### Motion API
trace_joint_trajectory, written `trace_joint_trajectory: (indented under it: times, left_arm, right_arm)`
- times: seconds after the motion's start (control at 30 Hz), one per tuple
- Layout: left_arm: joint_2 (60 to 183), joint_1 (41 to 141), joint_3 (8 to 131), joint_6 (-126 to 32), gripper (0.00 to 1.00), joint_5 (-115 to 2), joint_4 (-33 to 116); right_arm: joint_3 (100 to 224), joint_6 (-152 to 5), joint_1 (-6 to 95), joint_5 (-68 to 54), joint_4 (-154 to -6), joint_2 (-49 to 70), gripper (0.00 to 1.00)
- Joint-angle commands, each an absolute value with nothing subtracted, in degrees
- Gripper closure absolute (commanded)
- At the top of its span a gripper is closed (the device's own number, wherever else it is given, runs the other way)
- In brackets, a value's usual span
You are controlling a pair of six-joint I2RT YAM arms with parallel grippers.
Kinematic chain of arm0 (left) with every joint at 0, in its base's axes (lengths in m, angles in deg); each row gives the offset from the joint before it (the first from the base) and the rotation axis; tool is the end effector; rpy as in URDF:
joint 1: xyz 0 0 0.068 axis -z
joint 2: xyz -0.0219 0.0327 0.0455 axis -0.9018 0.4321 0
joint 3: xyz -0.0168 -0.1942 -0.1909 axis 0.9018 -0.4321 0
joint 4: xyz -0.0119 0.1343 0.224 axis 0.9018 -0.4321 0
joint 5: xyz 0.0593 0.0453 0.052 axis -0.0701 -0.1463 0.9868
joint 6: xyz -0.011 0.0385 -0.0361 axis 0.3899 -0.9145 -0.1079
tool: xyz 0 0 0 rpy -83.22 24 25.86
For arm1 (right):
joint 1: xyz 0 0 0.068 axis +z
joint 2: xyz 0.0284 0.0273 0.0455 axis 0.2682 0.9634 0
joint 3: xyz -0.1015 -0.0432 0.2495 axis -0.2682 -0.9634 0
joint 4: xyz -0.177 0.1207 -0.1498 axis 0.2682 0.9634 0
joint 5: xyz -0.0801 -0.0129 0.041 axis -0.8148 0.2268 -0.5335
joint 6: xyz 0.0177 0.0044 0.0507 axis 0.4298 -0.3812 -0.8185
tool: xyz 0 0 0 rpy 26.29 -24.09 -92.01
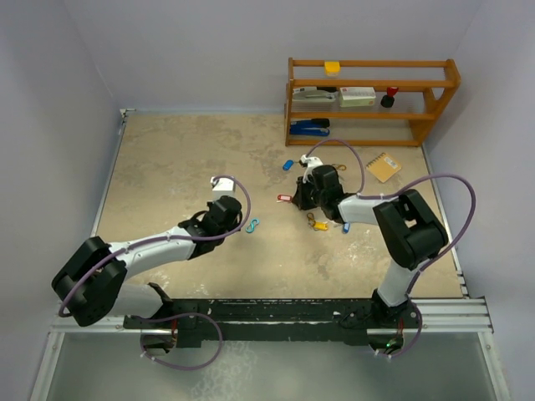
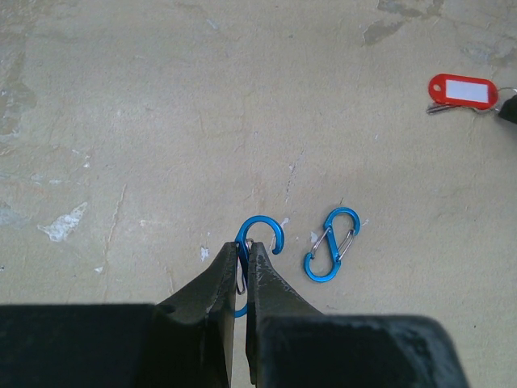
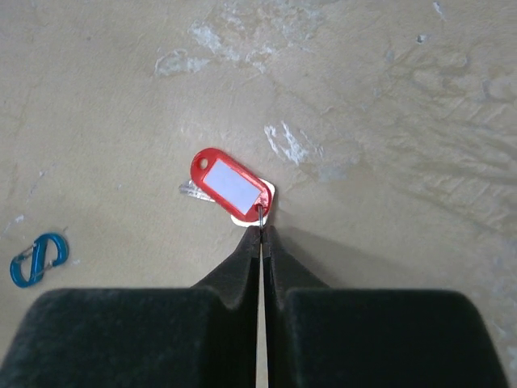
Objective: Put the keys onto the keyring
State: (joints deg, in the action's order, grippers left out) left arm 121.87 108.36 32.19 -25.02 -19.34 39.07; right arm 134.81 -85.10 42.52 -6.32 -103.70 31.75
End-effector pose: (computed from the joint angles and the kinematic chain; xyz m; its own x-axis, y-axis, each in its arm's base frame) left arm 0.1976 -0.1667 0.1851 -0.5866 -0.1109 -0.8022 0.0224 0.9880 -0.1530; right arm 0.3216 0.1693 0.1510 -0.6131 0.0421 -0.7889 -0.3831 0.8574 0.3435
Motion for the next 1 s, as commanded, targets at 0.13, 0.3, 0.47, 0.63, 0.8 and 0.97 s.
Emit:
trace_joint_trajectory:
  times: [0.13, 0.3, 0.47, 0.63, 0.8, 0.97]
  left_arm:
    - [124.72, 108.52, 37.09, -25.55, 1.00, -19.89, 41.74]
    - [127.23, 108.47, 41.30, -25.88, 1.00, -20.48, 41.37]
    - [130.39, 108.50, 45.49, -26.54, 1.00, -22.48, 41.87]
    - [132.88, 108.50, 48.55, -27.09, 1.00, -24.80, 41.91]
    - [133.34, 108.52, 49.51, -27.38, 1.00, -26.08, 42.28]
    - [133.27, 108.52, 50.03, -27.84, 1.00, -28.12, 42.61]
  right_arm:
    - [128.85, -77.66, 43.37, -6.48, -108.96, 19.64, 1.00]
    - [127.21, -74.96, 44.23, -3.92, -108.67, 15.36, 1.00]
    - [126.75, -72.34, 45.70, -1.82, -107.19, 11.99, 1.00]
    - [126.46, -69.68, 47.71, 0.86, -106.15, 9.28, 1.00]
    - [127.59, -67.34, 50.21, 1.85, -104.01, 8.40, 1.00]
    - [128.99, -65.83, 52.20, 1.85, -102.32, 9.47, 1.00]
